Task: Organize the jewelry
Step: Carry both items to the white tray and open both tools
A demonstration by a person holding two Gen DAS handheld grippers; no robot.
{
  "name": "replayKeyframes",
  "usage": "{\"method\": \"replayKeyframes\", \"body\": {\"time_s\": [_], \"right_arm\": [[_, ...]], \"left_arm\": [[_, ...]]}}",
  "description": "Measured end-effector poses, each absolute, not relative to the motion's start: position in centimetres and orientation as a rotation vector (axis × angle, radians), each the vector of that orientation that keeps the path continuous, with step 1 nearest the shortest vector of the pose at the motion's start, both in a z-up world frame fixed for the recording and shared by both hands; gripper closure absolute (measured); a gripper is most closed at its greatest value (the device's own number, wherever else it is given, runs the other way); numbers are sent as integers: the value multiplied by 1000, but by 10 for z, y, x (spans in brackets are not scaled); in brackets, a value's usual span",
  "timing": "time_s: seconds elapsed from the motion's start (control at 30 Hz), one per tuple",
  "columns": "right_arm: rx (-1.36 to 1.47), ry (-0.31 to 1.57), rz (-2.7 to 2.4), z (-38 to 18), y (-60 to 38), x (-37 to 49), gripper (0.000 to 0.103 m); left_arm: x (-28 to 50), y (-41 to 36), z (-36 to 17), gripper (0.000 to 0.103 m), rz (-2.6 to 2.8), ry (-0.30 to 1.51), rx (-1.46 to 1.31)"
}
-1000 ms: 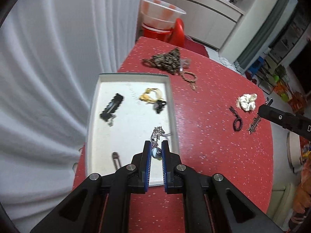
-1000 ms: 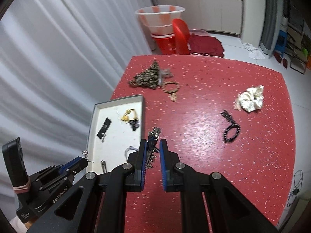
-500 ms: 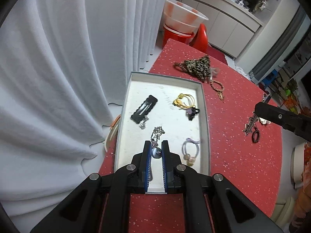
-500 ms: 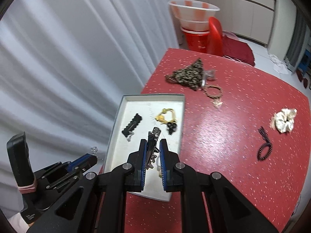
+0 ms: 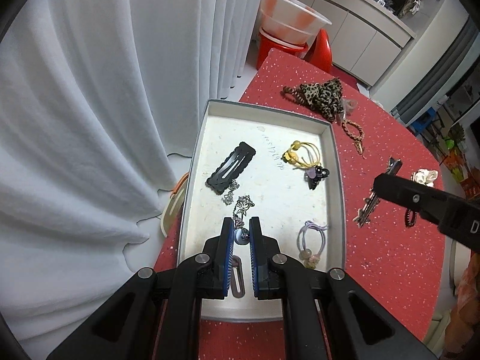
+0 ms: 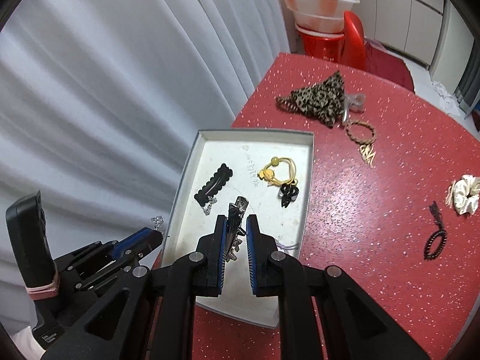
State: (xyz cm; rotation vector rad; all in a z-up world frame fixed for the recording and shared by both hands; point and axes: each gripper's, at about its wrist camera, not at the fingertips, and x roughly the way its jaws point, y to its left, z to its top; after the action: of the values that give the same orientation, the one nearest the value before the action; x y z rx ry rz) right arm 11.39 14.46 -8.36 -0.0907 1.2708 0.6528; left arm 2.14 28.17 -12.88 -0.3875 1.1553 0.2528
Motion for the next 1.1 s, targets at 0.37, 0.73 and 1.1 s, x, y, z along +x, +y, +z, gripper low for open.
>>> {"method": "replayKeyframes", "body": {"time_s": [0.37,0.73,1.1], "right_arm": [[-59,1342,639,-142,142,133,89],[-41,1426,604,-198,150,146,89],[-42,1485,564,-231,154,155,89]], "left_arm": [[41,281,-172,91,257,1179,-385],[61,272,-207,91,265,1241,-346],[66,272,-224,91,284,1286,-313]]}}
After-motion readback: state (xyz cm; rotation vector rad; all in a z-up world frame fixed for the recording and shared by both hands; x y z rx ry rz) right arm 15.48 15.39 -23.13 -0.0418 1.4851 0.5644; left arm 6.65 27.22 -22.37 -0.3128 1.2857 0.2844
